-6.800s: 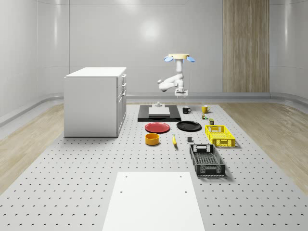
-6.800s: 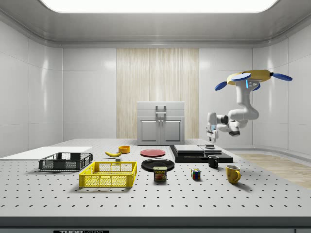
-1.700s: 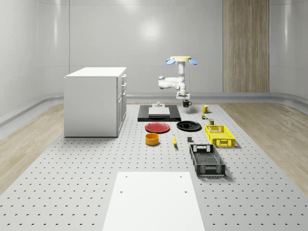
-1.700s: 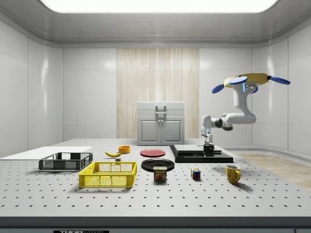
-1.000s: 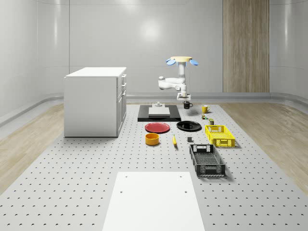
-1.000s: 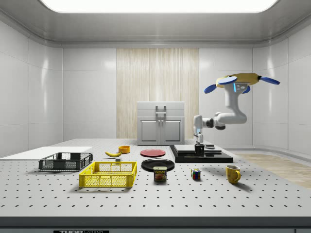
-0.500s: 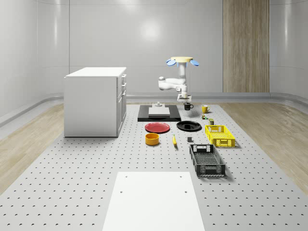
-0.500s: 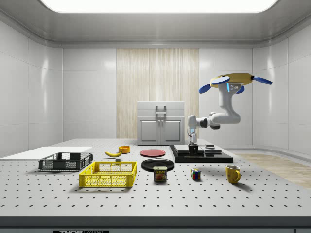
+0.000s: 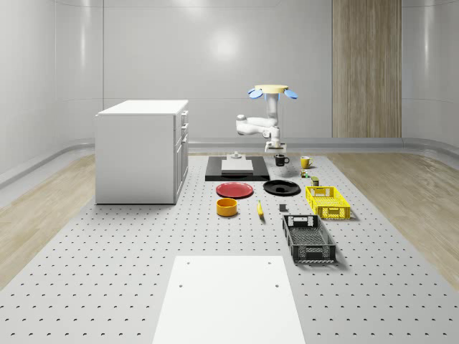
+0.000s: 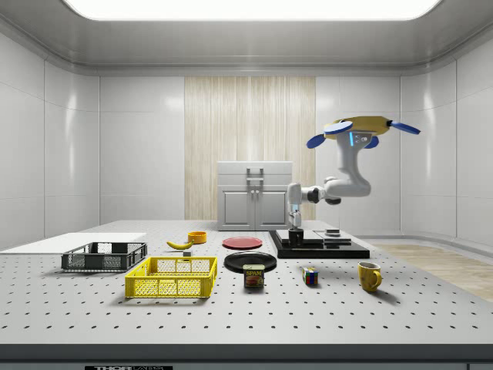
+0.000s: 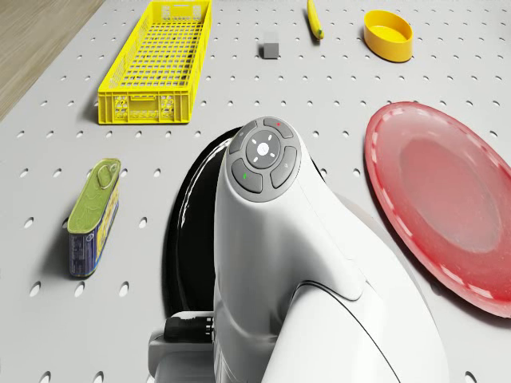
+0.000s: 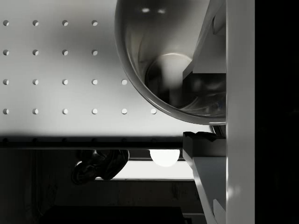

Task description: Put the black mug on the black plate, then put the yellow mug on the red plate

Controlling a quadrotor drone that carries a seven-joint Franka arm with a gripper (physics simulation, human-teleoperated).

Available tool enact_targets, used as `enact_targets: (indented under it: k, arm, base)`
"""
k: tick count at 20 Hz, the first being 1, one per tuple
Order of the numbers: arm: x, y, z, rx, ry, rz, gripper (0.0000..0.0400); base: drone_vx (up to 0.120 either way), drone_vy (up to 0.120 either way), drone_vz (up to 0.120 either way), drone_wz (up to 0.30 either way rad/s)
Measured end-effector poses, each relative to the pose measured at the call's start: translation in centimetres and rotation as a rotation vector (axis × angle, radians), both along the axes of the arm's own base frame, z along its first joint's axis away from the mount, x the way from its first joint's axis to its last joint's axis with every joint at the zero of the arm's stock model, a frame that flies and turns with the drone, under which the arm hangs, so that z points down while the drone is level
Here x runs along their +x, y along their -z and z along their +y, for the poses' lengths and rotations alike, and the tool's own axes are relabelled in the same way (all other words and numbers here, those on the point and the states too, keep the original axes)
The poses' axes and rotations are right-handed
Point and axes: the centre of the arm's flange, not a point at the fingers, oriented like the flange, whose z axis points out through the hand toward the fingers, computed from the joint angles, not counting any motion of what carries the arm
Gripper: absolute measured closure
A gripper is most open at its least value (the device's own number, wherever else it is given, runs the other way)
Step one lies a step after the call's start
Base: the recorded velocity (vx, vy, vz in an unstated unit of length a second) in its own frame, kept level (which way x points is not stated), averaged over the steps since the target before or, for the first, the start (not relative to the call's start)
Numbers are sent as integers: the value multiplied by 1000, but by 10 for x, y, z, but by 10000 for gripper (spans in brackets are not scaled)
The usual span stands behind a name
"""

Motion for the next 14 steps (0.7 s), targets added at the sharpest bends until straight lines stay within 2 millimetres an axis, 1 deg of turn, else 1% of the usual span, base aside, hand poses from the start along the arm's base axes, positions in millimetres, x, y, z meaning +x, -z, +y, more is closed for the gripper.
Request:
enact_targets:
  k: [14]
  arm:
    - [0,0,0,0,0,0,290]
  base:
    - [120,0,0,0]
